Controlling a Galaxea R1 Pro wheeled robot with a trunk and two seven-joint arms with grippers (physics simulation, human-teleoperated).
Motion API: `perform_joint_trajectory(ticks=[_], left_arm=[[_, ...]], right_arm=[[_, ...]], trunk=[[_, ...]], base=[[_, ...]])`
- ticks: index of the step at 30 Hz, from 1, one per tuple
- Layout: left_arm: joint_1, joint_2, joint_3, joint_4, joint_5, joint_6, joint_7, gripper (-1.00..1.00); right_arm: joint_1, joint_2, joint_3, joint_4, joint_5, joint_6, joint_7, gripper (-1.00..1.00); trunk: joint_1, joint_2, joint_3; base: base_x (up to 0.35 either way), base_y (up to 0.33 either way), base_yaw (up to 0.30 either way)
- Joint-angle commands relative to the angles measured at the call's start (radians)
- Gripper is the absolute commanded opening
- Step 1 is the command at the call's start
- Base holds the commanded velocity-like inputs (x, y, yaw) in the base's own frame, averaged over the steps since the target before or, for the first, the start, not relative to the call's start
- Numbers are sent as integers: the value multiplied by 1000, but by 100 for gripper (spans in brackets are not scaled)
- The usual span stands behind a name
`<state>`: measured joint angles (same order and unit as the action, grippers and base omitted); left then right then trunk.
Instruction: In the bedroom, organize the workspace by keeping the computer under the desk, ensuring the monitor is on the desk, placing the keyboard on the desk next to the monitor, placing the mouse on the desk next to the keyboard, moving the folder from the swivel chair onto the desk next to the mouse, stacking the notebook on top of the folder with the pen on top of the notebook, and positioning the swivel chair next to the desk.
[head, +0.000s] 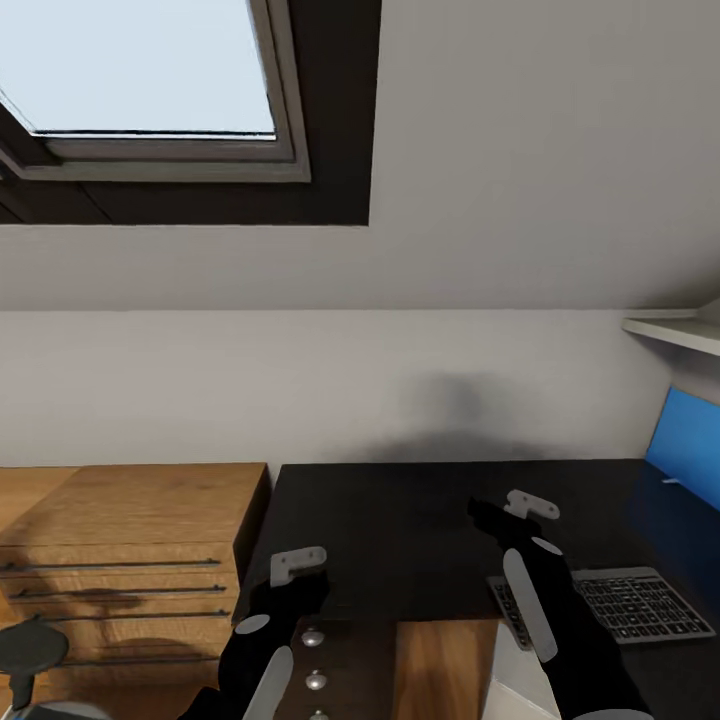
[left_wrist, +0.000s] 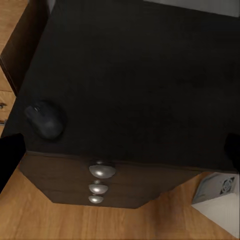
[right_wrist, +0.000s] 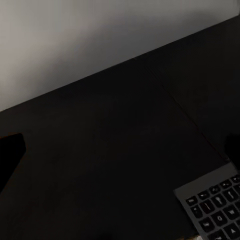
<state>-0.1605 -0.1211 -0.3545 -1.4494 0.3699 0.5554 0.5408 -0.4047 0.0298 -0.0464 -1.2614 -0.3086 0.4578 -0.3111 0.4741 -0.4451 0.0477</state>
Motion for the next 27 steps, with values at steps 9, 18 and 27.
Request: perform_joint_trajectory(ticks=[9, 18, 27], left_arm=[[-1, 4, -1, -5, 11, 1, 10, 100], [3, 4, -1, -56, 14, 3, 10, 100], [4, 4, -1, -131, 24, 6, 10, 100]], right_arm=[[0, -31, -3, 21, -11, 2, -2, 100], [-23, -153, -83, 271, -17, -65, -4, 100], [-68, -197, -182, 392, -31, -91, -10, 100]], trunk=[[1, -1, 0], [1, -1, 0], [5, -8, -4]], base=[[272, -83, 0], [18, -6, 0], [1, 0, 0]])
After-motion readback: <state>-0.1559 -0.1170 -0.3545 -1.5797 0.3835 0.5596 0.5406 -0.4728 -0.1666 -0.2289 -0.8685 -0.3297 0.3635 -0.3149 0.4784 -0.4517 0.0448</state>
